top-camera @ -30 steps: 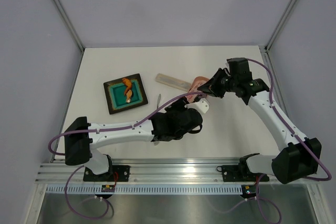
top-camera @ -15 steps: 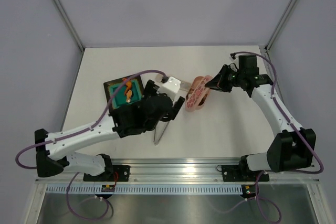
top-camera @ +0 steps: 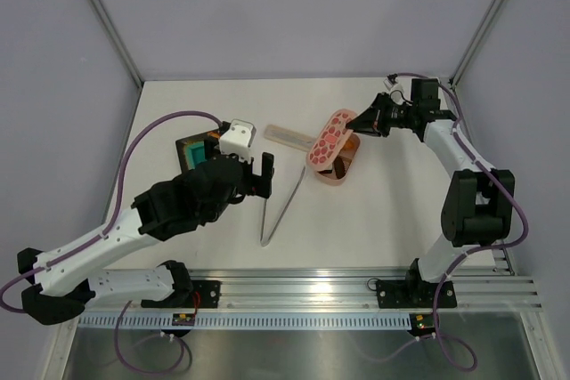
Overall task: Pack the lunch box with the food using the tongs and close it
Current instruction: Close the box lid on the packing box.
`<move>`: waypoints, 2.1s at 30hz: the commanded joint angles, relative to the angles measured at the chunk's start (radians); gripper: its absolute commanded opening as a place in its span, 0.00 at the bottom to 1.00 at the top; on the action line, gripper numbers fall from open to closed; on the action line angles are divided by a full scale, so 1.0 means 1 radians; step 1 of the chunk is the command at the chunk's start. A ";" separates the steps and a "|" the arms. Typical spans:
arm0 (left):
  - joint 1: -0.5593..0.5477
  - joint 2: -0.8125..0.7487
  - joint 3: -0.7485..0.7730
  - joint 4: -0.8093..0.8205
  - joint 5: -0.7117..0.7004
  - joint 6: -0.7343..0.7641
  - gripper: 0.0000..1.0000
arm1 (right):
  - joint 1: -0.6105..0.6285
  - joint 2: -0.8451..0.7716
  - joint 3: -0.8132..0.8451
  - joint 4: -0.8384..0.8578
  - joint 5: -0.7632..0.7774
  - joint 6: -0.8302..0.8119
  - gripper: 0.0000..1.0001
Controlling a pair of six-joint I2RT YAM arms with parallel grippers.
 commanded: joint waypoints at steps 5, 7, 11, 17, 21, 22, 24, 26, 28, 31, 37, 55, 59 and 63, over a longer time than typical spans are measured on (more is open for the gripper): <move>0.004 -0.027 -0.003 -0.036 0.019 -0.057 0.99 | -0.056 0.143 0.136 0.078 -0.201 -0.063 0.00; 0.004 -0.036 -0.005 -0.048 0.019 -0.064 0.99 | -0.063 0.198 0.178 0.017 -0.212 -0.113 0.00; 0.004 -0.050 -0.003 -0.077 0.004 -0.084 0.99 | -0.067 0.255 0.204 -0.046 -0.204 -0.202 0.00; 0.010 -0.073 -0.016 -0.108 -0.016 -0.107 0.99 | -0.072 0.312 0.245 -0.152 -0.201 -0.308 0.00; 0.014 -0.076 -0.023 -0.126 -0.019 -0.116 0.99 | -0.079 0.356 0.272 -0.195 -0.204 -0.338 0.00; 0.014 -0.076 -0.028 -0.128 -0.019 -0.118 0.99 | -0.084 0.364 0.273 -0.206 -0.213 -0.345 0.00; 0.015 -0.074 -0.033 -0.129 -0.018 -0.122 0.99 | -0.096 0.381 0.278 -0.215 -0.223 -0.364 0.00; 0.018 -0.071 -0.037 -0.128 -0.016 -0.126 0.99 | -0.104 0.393 0.278 -0.223 -0.236 -0.373 0.00; 0.018 -0.065 -0.039 -0.126 -0.015 -0.129 0.99 | -0.109 0.407 0.276 -0.227 -0.261 -0.377 0.00; 0.020 -0.056 -0.037 -0.125 -0.015 -0.133 0.99 | -0.109 0.430 0.275 -0.220 -0.273 -0.382 0.00; 0.020 -0.050 -0.037 -0.126 -0.013 -0.144 0.99 | -0.113 0.453 0.256 -0.172 -0.281 -0.361 0.00; 0.020 -0.061 -0.066 -0.126 0.001 -0.167 0.99 | -0.135 0.447 0.269 -0.270 -0.103 -0.378 0.58; 0.020 -0.062 -0.074 -0.120 0.005 -0.172 0.99 | -0.133 0.415 0.278 -0.302 -0.016 -0.367 0.72; 0.020 -0.061 -0.083 -0.102 0.017 -0.170 0.99 | -0.133 0.389 0.285 -0.327 0.053 -0.350 0.76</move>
